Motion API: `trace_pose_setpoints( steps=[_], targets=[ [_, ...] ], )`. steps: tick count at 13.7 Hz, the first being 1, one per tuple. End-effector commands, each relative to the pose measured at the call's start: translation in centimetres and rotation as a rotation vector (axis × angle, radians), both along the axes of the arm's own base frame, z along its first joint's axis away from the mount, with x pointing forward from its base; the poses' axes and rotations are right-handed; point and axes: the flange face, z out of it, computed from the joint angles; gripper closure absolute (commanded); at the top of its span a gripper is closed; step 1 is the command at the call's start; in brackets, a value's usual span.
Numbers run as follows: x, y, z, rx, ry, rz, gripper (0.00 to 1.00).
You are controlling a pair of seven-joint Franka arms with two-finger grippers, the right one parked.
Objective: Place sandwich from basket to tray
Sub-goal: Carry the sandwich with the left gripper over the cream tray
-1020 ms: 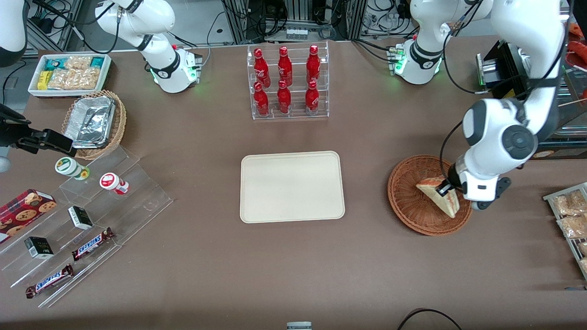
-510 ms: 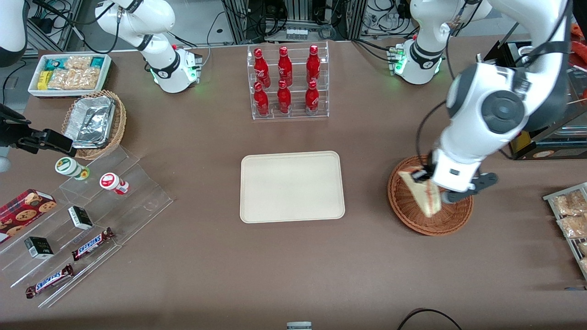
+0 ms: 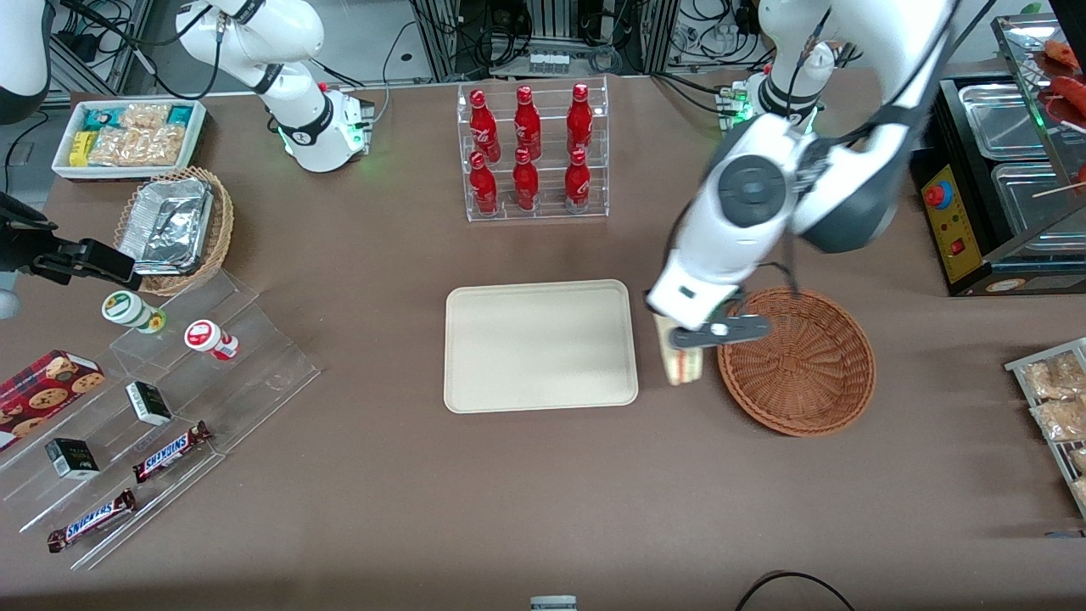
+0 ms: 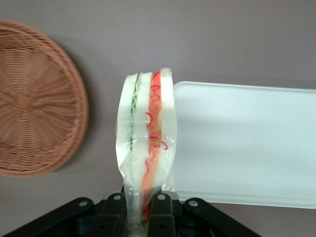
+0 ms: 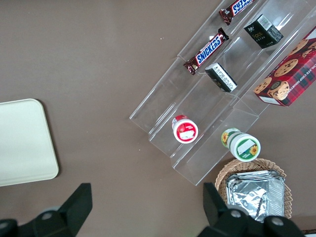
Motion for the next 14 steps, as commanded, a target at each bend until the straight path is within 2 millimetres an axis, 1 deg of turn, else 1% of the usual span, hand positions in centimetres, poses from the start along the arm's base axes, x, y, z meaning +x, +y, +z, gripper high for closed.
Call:
trace_pose_setpoints(
  steps=[1, 2, 3, 5, 6, 7, 8, 10, 11, 14],
  targets=[
    [0.0, -6.2, -2.5, 0.003, -0.013, 0.005, 1.0],
    [-0.6, -8.3, -3.8, 0.02, -0.023, 0.005, 1.0],
    [-1.1, -10.2, -4.5, 0.017, -0.043, 0.01, 1.0],
    [-2.0, -13.0, -6.4, -0.025, -0.059, 0.015, 1.0],
    [-2.9, -14.4, -7.4, -0.027, -0.069, -0.012, 1.0],
    [-3.9, -15.7, -8.7, -0.01, -0.082, -0.044, 1.0],
    [-4.3, -16.7, -10.1, -0.011, -0.086, -0.039, 1.0],
    [-5.0, -18.0, -12.3, -0.025, -0.091, -0.06, 1.0],
    [-5.3, -18.4, -13.5, -0.021, -0.089, -0.071, 1.0],
    [-5.6, -18.7, -15.1, -0.02, -0.079, -0.083, 1.0]
  ],
)
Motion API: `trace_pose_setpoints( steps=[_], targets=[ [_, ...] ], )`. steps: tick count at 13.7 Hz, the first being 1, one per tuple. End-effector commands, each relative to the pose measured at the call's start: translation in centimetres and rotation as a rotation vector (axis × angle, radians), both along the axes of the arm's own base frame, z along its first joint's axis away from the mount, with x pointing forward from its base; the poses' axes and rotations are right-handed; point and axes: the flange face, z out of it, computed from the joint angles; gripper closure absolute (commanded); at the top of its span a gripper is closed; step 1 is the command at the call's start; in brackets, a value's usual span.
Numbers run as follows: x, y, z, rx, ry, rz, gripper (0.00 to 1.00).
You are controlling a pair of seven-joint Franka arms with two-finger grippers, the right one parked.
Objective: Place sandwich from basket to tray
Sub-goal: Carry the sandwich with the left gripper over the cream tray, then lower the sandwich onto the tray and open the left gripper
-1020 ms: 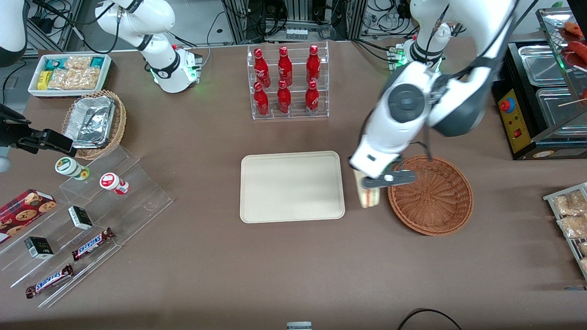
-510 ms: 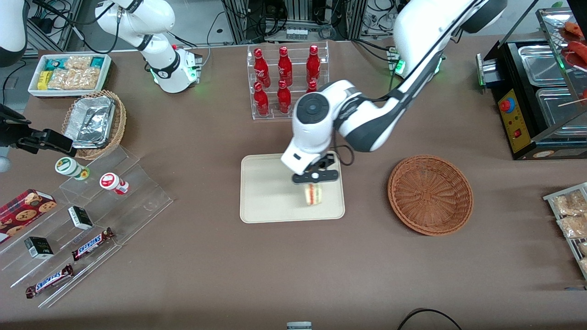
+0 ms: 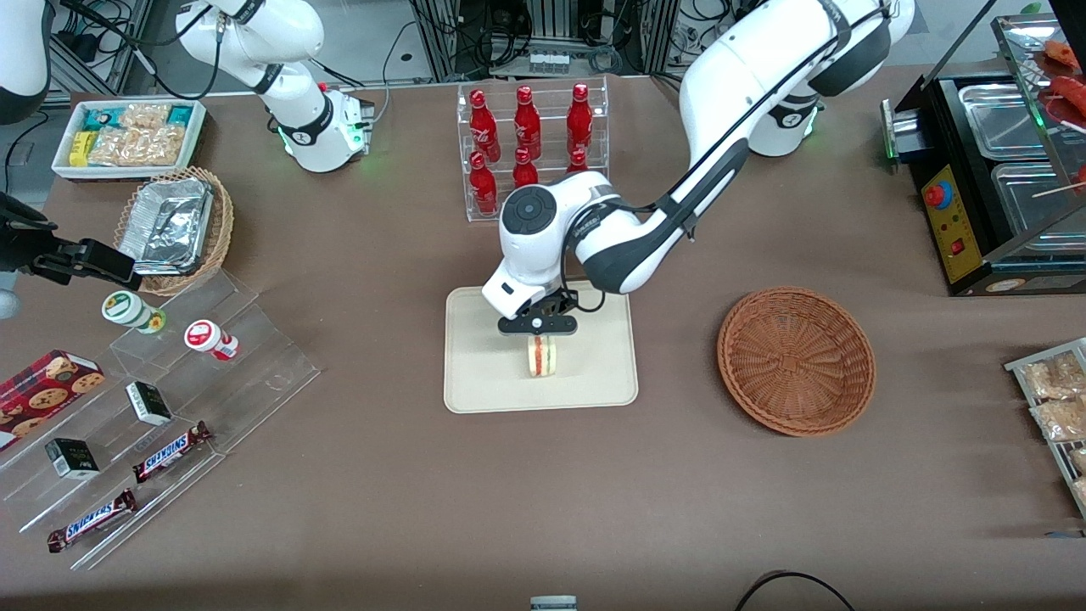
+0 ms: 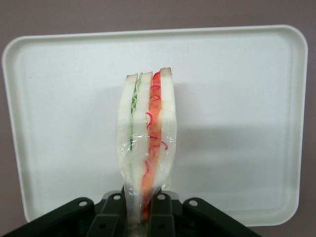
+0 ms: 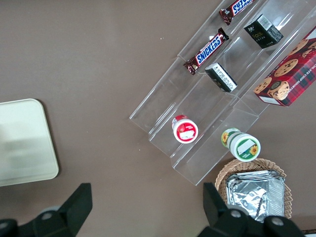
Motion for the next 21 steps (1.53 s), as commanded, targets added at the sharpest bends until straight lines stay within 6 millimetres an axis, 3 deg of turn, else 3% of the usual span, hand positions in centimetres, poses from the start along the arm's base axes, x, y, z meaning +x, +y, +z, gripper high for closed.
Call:
trace_pose_setpoints(
  steps=[1, 6, 7, 8, 9, 12, 15, 19, 21],
  targets=[
    [0.4, -0.7, -0.6, 0.005, -0.022, 0.005, 1.0],
    [-0.5, -1.9, -2.7, -0.025, -0.016, -0.014, 1.0],
    [-0.5, -1.9, -2.9, -0.023, -0.015, -0.014, 0.71],
    [-0.6, -1.9, -3.2, -0.02, -0.012, -0.018, 0.29],
    [-0.4, -1.8, -3.3, -0.013, -0.022, -0.029, 0.01],
    [0.0, -1.4, -2.5, -0.012, -0.032, -0.017, 0.0],
    [0.2, -0.9, 1.2, 0.015, -0.061, 0.012, 0.0],
    [1.2, 1.5, 10.8, -0.003, -0.107, 0.116, 0.0],
    [3.0, 5.3, 15.3, -0.003, -0.091, 0.186, 0.0]
  ],
)
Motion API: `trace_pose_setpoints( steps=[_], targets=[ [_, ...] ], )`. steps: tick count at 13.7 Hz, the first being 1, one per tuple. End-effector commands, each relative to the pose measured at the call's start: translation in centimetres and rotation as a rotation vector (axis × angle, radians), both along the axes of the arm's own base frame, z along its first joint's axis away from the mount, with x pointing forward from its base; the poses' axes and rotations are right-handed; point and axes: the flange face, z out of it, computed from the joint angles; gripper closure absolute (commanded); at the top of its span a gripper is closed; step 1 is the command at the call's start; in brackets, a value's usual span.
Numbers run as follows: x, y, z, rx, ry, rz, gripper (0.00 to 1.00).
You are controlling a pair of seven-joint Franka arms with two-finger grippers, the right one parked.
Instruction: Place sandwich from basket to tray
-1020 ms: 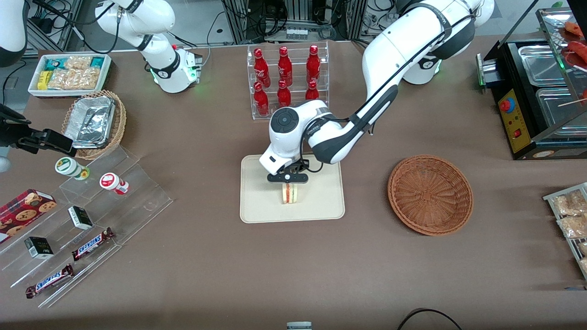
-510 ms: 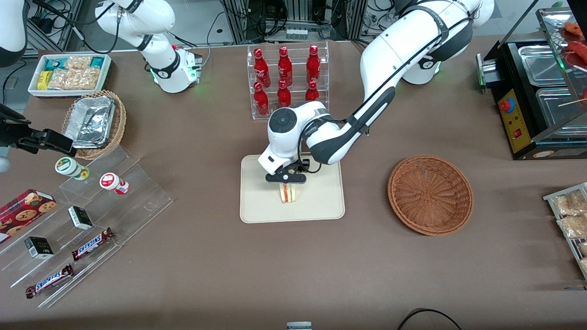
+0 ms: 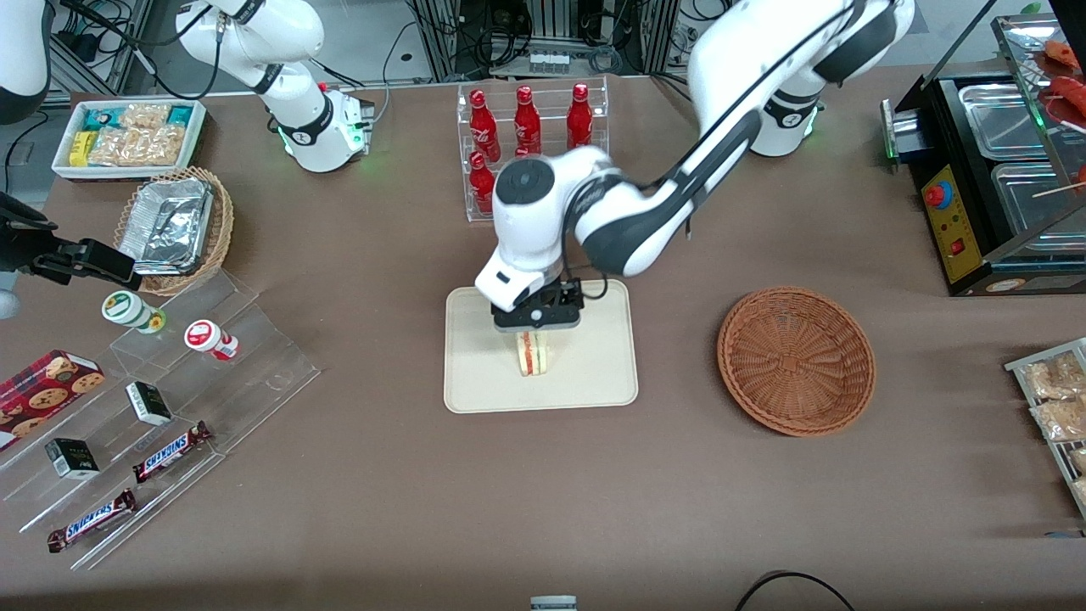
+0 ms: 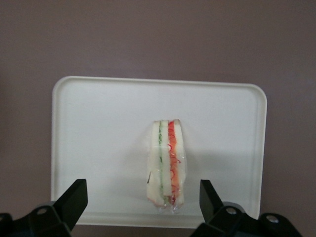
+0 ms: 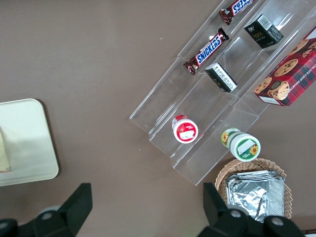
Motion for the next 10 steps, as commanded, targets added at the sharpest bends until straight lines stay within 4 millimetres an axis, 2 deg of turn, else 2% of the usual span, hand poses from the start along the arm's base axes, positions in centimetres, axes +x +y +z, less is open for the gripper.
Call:
trace_pose_setpoints(
  steps=[1, 2, 5, 7, 10],
  targets=[
    [0.7, 4.7, 6.1, 0.018, 0.014, 0.095, 0.0],
    [0.6, 6.3, 8.2, 0.033, 0.023, 0.119, 0.0],
    [1.2, 13.3, 14.6, 0.048, 0.074, 0.106, 0.0],
    [1.1, 18.0, 17.2, 0.067, 0.087, 0.077, 0.0],
    [1.0, 24.7, 19.8, 0.079, 0.106, 0.036, 0.0]
  ],
)
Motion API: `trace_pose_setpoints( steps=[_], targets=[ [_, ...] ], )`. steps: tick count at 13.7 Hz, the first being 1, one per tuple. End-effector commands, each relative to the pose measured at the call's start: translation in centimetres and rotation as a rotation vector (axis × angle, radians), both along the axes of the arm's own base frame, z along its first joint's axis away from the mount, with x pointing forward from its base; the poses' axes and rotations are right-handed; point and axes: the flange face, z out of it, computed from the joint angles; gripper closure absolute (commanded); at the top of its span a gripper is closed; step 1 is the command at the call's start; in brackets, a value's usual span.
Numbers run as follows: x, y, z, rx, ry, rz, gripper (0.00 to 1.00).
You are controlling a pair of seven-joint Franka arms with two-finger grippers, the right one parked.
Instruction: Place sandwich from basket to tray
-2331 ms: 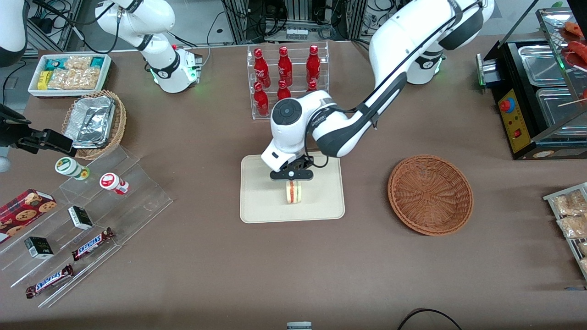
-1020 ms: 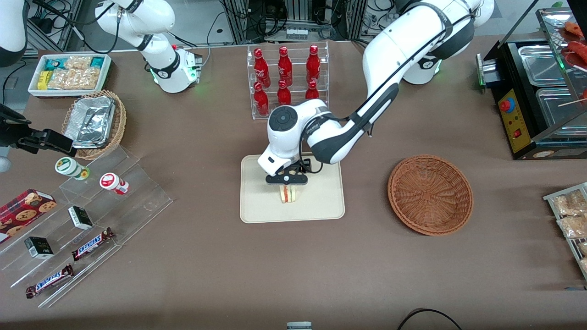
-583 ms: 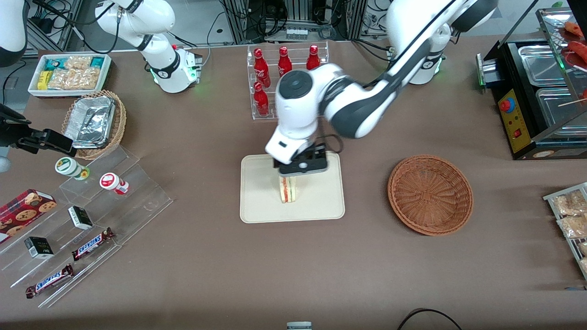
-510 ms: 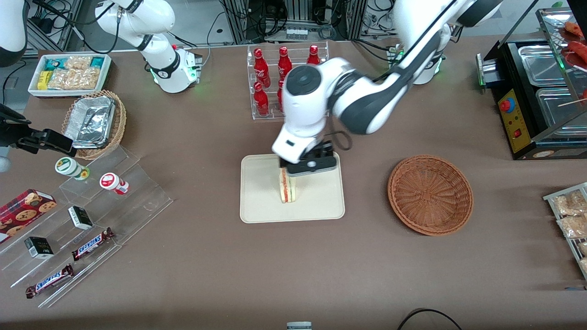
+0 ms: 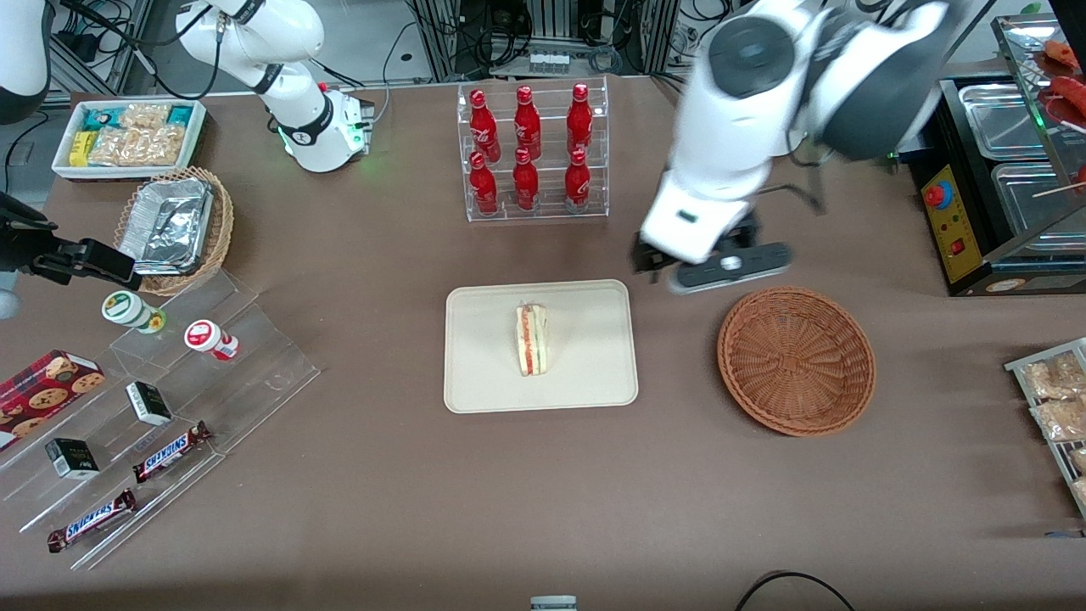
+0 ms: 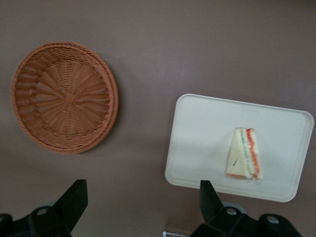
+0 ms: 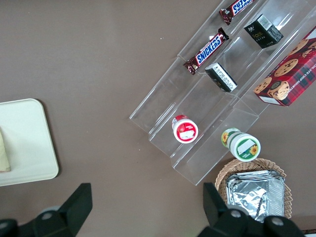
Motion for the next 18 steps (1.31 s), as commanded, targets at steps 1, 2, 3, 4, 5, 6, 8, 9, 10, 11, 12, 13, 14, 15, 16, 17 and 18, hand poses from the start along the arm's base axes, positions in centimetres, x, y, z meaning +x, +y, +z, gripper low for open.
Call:
trace_pose_setpoints(
  steps=[1, 2, 3, 4, 5, 6, 8, 9, 10, 11, 12, 13, 14, 15, 16, 17, 18],
  targets=[
    [-1.4, 5.7, 1.9, 0.015, 0.028, -0.048, 0.0],
    [-1.1, 7.5, 2.4, 0.01, 0.044, -0.064, 0.0],
    [-0.9, 9.1, 2.8, 0.007, 0.051, -0.077, 0.0],
    [-0.7, 10.4, 2.9, 0.002, 0.065, -0.096, 0.0],
    [-0.7, 11.5, 3.2, -0.012, 0.067, -0.107, 0.0],
    [-0.6, 13.0, 3.4, -0.026, 0.071, -0.103, 0.0],
    [0.1, 16.2, 3.3, -0.029, 0.085, -0.125, 0.0],
    [-0.2, 17.1, 3.8, -0.039, 0.091, -0.156, 0.0],
    [0.0, 18.4, 4.0, -0.053, 0.092, -0.161, 0.0],
    [-0.1, 19.5, 4.4, -0.055, 0.086, -0.151, 0.0],
    [-0.1, 20.5, 4.5, -0.057, 0.085, -0.137, 0.0],
    [-0.3, 21.4, 4.7, -0.058, 0.081, -0.143, 0.0],
    [-0.7, 22.0, 4.8, -0.058, 0.08, -0.164, 0.0],
    [-0.9, 22.7, 4.9, -0.06, 0.077, -0.168, 0.0],
    [-1.1, 23.1, 4.9, -0.057, 0.072, -0.165, 0.0],
    [-1.1, 23.7, 5.0, -0.054, 0.071, -0.154, 0.0],
    [-1.0, 24.1, 5.2, -0.055, 0.068, -0.148, 0.0]
  ],
)
